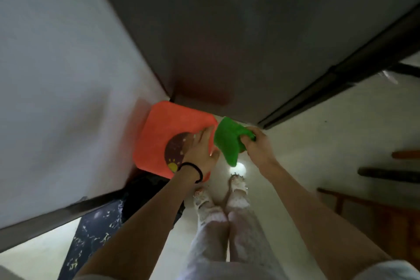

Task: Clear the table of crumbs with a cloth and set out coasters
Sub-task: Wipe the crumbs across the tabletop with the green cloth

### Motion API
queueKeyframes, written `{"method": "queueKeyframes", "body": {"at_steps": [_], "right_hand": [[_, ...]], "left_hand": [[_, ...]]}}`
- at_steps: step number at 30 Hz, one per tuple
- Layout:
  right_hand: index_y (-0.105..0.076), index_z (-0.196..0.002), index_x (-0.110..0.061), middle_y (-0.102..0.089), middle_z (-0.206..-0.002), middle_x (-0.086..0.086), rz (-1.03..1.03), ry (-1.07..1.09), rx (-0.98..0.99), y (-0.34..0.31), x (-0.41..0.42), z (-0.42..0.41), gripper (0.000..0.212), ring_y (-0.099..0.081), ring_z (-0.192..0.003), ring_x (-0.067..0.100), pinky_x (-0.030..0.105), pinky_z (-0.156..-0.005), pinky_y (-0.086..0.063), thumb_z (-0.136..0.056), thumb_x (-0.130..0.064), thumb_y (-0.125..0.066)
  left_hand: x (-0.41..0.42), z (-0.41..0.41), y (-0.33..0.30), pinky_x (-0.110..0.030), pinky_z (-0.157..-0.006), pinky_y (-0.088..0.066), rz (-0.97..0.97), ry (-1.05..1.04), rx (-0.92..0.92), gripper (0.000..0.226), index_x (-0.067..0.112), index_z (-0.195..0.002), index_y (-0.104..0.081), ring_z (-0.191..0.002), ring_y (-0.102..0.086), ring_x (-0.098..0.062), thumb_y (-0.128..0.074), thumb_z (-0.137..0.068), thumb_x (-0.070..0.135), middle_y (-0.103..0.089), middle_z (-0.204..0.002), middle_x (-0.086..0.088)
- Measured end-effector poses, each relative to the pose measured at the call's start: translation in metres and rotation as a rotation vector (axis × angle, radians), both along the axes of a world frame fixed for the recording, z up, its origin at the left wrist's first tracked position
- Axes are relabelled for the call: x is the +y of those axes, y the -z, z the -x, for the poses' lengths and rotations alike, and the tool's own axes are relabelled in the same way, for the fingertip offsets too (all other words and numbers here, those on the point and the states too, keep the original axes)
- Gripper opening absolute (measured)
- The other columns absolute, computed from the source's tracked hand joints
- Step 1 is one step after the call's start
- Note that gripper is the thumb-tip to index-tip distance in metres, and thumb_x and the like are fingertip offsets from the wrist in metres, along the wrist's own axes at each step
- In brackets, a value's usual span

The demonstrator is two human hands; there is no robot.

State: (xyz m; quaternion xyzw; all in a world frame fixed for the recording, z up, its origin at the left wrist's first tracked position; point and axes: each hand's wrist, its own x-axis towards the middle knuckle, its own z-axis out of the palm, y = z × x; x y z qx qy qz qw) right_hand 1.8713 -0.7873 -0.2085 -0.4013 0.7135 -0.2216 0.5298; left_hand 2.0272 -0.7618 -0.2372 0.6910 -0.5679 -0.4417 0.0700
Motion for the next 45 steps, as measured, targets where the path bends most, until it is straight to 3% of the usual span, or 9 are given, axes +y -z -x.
{"method": "queueKeyframes", "body": {"at_steps": [5,9,14,19,25,27,31,36,45], "right_hand": [[-0.059,-0.100,0.001,-0.053,-0.064,0.002,-0.020,0.135,-0.050,-0.034,0.055,0.083,0.014,-0.052,-0.047,0.000,0.009,-0.043,-0.038,-0.089,-0.003,-0.054],[-0.061,-0.095,-0.004,-0.056,-0.072,0.005,-0.039,0.362,-0.198,-0.046,0.095,0.144,0.011,-0.052,-0.059,0.010,0.021,-0.052,-0.041,-0.089,-0.013,-0.059],[-0.054,-0.117,-0.017,-0.063,-0.110,-0.001,-0.011,0.565,-0.371,-0.055,0.120,0.216,0.032,-0.059,-0.096,0.012,0.034,-0.082,-0.046,-0.087,-0.027,-0.060],[-0.061,-0.109,-0.014,-0.066,-0.101,-0.002,-0.004,0.629,-0.556,-0.060,0.100,0.291,0.024,-0.060,-0.098,0.015,0.036,-0.094,-0.042,-0.087,-0.021,-0.059],[-0.056,-0.087,-0.010,-0.062,-0.086,0.004,0.045,0.961,-0.544,-0.064,0.055,0.389,0.001,-0.060,-0.076,0.014,0.026,-0.071,-0.050,-0.088,-0.009,-0.056],[-0.052,-0.089,-0.008,-0.058,-0.084,0.003,0.034,1.094,-0.453,-0.071,0.044,0.421,0.001,-0.057,-0.073,0.014,0.023,-0.061,-0.047,-0.089,-0.008,-0.054],[-0.049,-0.114,0.000,-0.056,-0.102,0.013,0.056,1.376,-0.258,-0.078,0.021,0.487,0.028,-0.057,-0.093,0.026,0.033,-0.080,-0.047,-0.088,-0.009,-0.054],[-0.046,-0.117,-0.007,-0.057,-0.110,0.013,0.112,1.570,-0.133,-0.083,-0.003,0.573,0.031,-0.056,-0.099,0.026,0.040,-0.093,-0.047,-0.089,-0.017,-0.053],[-0.053,-0.117,-0.008,-0.060,-0.111,0.010,0.060,1.925,0.045,-0.094,-0.017,0.747,0.032,-0.056,-0.091,0.022,0.030,-0.079,-0.044,-0.089,-0.023,-0.054]], "left_hand": [[0.004,0.082,-0.034,-0.040,-0.117,-0.016,0.148,0.538,0.002,0.078,0.026,-0.147,-0.020,-0.145,-0.011,-0.023,-0.062,-0.082,0.019,-0.014,-0.156,-0.001],[0.011,0.152,-0.038,-0.041,-0.109,-0.030,0.154,0.744,0.032,0.055,0.013,-0.133,-0.046,-0.134,-0.034,-0.027,-0.057,-0.081,0.027,-0.041,-0.142,-0.006],[0.007,0.244,-0.048,-0.025,-0.088,-0.036,0.015,0.579,0.170,0.029,-0.002,-0.112,-0.060,-0.105,-0.053,-0.028,-0.060,-0.088,0.015,-0.055,-0.110,-0.021],[-0.019,0.335,-0.068,-0.010,-0.059,-0.048,-0.209,0.323,0.401,0.022,0.004,-0.110,-0.051,-0.075,-0.057,-0.012,-0.059,-0.089,0.007,-0.057,-0.084,0.001],[-0.059,0.447,-0.075,-0.014,-0.048,-0.046,-0.299,0.276,0.382,0.009,0.016,-0.092,-0.055,-0.074,-0.056,-0.017,-0.050,-0.094,0.009,-0.058,-0.087,-0.003],[-0.066,0.485,-0.077,-0.018,-0.066,-0.049,-0.194,0.361,0.280,0.018,0.007,-0.107,-0.061,-0.091,-0.059,-0.023,-0.048,-0.095,0.010,-0.064,-0.098,-0.008],[-0.092,0.556,-0.091,-0.029,-0.094,-0.041,-0.028,0.566,0.104,0.031,0.006,-0.121,-0.058,-0.113,-0.056,-0.028,-0.050,-0.093,0.018,-0.061,-0.120,-0.016],[-0.138,0.654,-0.103,-0.032,-0.099,-0.038,0.006,0.712,0.067,0.036,0.010,-0.127,-0.052,-0.120,-0.051,-0.026,-0.049,-0.093,0.023,-0.055,-0.130,-0.014],[-0.198,0.858,-0.117,-0.040,-0.103,-0.040,0.034,1.174,0.065,0.035,0.011,-0.127,-0.051,-0.118,-0.052,-0.028,-0.046,-0.095,0.023,-0.055,-0.128,-0.013]]}}
